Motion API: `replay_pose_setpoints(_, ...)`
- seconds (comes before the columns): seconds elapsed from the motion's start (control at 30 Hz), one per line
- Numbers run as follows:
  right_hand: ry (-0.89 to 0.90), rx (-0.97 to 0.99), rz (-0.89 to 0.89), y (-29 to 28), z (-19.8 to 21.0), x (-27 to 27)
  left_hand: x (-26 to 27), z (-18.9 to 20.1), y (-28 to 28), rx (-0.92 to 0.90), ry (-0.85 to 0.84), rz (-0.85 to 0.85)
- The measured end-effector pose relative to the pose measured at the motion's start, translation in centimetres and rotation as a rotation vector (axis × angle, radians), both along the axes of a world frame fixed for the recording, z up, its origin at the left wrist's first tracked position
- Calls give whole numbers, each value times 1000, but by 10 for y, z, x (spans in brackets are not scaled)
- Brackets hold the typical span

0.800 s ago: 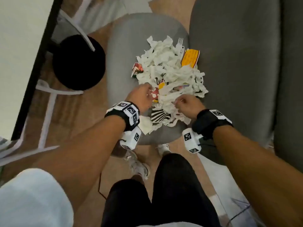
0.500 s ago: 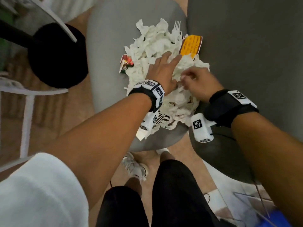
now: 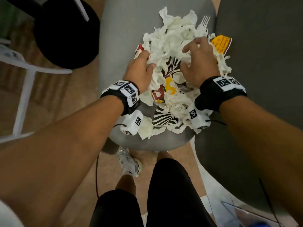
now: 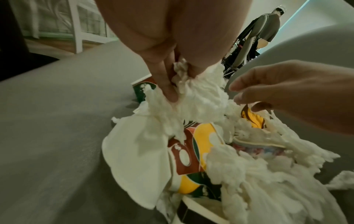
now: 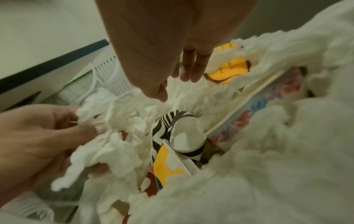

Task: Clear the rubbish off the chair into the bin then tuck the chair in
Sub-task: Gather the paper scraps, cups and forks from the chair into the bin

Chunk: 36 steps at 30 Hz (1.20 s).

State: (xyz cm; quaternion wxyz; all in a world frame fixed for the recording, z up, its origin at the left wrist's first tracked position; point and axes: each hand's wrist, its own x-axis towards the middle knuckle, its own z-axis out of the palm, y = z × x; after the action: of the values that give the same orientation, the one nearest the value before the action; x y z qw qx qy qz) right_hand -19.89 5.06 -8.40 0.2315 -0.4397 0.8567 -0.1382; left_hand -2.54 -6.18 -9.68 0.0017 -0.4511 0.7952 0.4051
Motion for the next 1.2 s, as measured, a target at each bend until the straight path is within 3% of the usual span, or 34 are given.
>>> replay_pose_setpoints(0.13,-2,100,87,-20,-13,2,14,3,4,42,-14,113)
replay_pose_setpoints(0.27,-33,269,150,-32,-22,3,22,11,13,33,-39,82)
replay_pose_setpoints(0.5,-66,228,50,-31,-13,-2,26,25,22,94,26,74)
replay_pose_setpoints(0.83,-71,38,-175,-3,35,-3,21,69,27,45,-86,99)
replay_pose_setpoints(1.03,-245,-52,-302,11,65,0,16,110,33,156,-67,332)
replay_pose_setpoints(1.2,-220,64,-193,21,87,11,12,139,41,215,-14,334)
